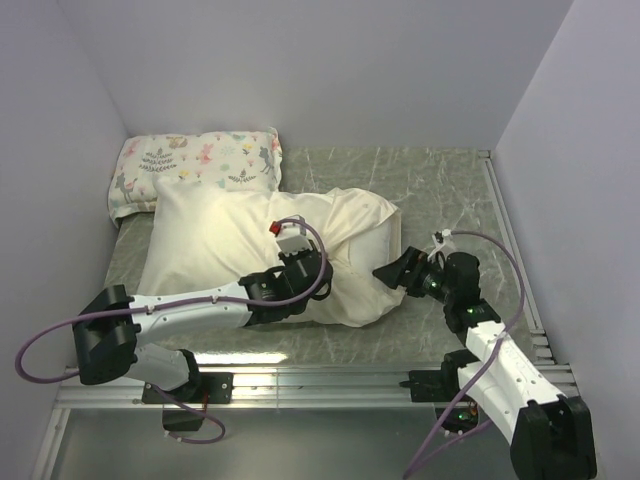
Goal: Remove the pillowcase from the pillow
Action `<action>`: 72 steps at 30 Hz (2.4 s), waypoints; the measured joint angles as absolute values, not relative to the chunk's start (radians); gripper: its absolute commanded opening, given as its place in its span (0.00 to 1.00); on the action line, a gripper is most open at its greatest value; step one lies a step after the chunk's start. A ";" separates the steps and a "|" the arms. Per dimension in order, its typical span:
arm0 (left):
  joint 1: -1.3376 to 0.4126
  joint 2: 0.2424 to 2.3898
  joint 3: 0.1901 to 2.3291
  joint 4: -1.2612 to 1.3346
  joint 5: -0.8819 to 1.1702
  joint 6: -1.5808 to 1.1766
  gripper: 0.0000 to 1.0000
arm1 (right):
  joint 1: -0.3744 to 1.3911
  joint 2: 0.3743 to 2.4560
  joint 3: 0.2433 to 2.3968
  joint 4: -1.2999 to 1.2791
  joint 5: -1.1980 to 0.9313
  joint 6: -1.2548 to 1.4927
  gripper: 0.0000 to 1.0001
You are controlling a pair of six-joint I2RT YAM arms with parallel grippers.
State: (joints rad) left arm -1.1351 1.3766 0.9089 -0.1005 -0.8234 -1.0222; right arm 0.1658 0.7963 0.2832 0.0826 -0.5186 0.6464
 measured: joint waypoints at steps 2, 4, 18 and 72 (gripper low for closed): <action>-1.133 1.382 0.909 -0.094 -0.817 -1.022 0.00 | 0.166 0.778 0.268 0.127 -0.535 0.657 0.99; -1.131 1.388 0.909 -0.087 -0.812 -1.019 0.00 | 0.172 0.760 0.262 0.163 -0.544 0.662 1.00; -1.126 1.409 0.907 -0.061 -0.773 -1.003 0.01 | 0.258 0.889 0.193 0.451 -0.558 0.730 0.90; -1.310 1.278 1.203 -0.522 -0.941 -0.977 0.00 | 0.454 0.991 1.194 -0.423 -0.251 0.588 0.00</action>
